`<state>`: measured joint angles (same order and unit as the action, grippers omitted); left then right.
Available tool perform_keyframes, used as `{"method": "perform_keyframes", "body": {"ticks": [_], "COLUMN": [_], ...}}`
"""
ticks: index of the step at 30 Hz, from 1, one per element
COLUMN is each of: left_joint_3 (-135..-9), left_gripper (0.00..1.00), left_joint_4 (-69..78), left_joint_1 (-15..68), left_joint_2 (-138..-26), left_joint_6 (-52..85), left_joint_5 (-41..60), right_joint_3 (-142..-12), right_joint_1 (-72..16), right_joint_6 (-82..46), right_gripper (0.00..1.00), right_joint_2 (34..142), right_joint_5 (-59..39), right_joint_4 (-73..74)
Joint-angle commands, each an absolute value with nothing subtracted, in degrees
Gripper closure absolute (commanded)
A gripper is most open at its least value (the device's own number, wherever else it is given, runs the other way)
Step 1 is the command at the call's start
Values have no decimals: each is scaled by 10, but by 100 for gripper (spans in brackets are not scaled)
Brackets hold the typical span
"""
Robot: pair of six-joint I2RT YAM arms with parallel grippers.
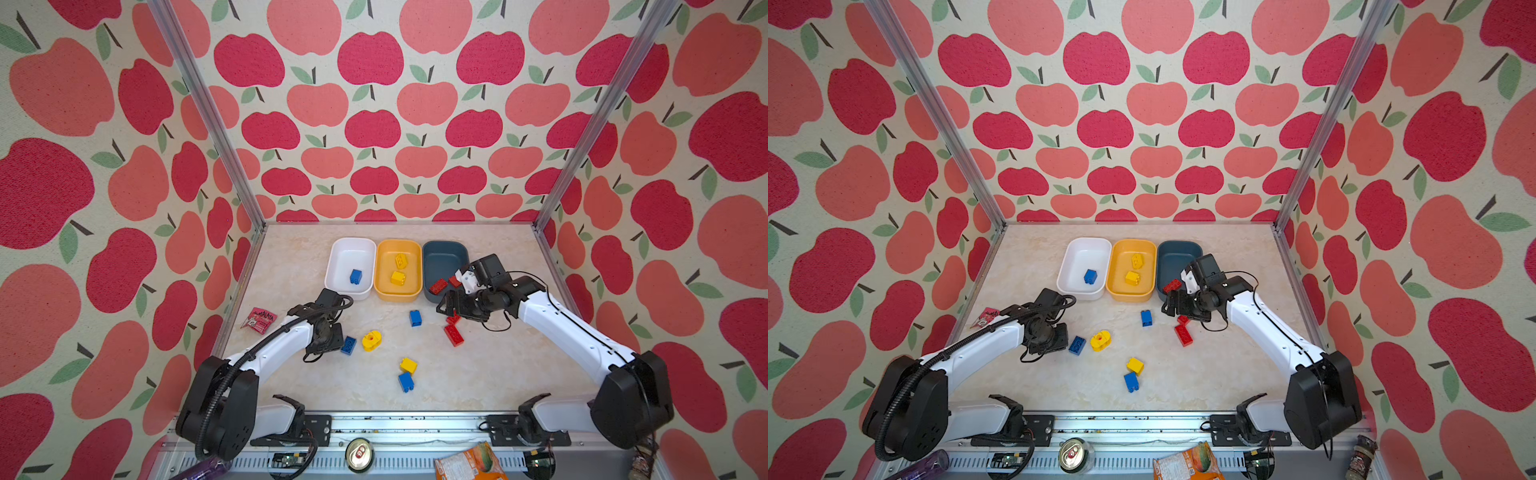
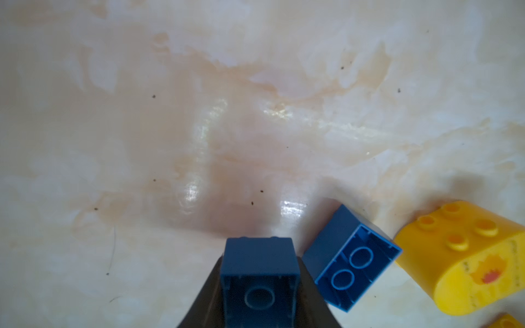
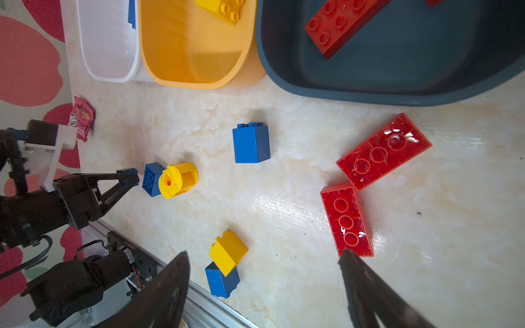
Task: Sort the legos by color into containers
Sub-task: 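Grasp the dark blue square brick with the left gripper and lift it, then carry the dark blue square brick into the white container and release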
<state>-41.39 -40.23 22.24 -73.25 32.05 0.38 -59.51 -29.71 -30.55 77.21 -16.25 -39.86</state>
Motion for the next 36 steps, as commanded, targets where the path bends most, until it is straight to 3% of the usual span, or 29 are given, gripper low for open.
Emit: {"method": "perform_keyframes", "body": {"ticks": [1,7,16,30,33,36], "left_joint_3": [-463,-558,-714,-841,-846,-849], "left_gripper": [73,74,75,75,71,58], "left_joint_4": [-423,-395,-339,-317,-319,-318], "left_joint_1": [219,212,185,150,150,151], "left_joint_2": [-713,-746,-891,-1096,-1114,-1120], "left_joint_6": [320,278,195,162,167,171], "left_joint_5": [-21,-47,-52,-11,-13,-12], "right_joint_3": [-581,-576,-565,-576,-576,-576], "right_joint_1": [-294,-294,-298,-303,-303,-304], "right_joint_6": [-316,-318,-327,-326,-326,-325], "right_gripper": [14,14,14,14,14,14], "right_joint_2": [758,757,754,756,750,745], "right_joint_5": [-168,-172,-181,-169,-164,-162], "right_joint_4": [-400,-393,-369,-373,-379,-386]}}
